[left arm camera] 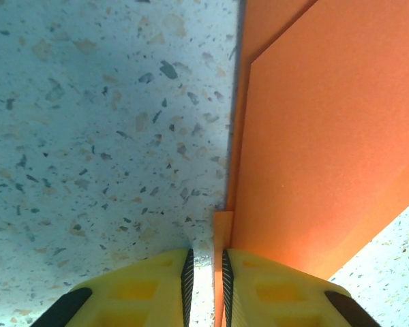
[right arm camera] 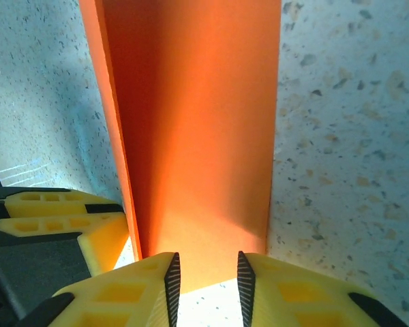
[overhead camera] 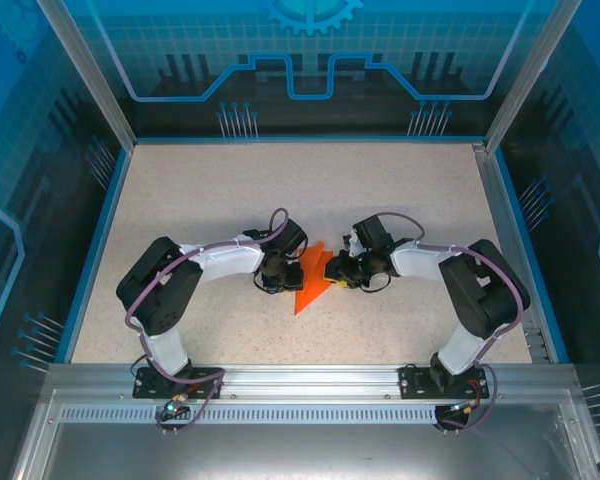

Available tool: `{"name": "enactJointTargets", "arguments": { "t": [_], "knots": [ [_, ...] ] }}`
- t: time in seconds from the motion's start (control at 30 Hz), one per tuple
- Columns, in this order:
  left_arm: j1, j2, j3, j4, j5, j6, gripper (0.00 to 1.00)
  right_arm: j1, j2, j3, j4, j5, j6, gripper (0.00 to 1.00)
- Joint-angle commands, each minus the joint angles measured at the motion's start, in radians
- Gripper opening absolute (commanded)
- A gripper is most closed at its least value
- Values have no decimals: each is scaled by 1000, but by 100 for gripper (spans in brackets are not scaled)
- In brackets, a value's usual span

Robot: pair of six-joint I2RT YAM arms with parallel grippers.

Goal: Fold a paper plane with a square sheet of paper (pick it up from the middle)

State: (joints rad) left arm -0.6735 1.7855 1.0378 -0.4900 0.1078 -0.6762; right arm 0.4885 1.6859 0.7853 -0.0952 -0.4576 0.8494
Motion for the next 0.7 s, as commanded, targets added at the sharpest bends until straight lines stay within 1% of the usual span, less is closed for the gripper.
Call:
{"name": "enactJointTargets", "arguments": {
  "t": [0.0, 0.3, 0.67],
  "knots": [
    [-17, 24, 9, -1, 3, 16, 22, 6, -1, 6, -32, 11, -16, 33],
    [-19, 23, 5, 1, 2, 14, 21, 7, 55, 4, 0, 6, -9, 34],
    [-19, 26, 8, -1, 3, 17, 21, 9, 63, 9, 74, -57, 15, 34]
  ]
}}
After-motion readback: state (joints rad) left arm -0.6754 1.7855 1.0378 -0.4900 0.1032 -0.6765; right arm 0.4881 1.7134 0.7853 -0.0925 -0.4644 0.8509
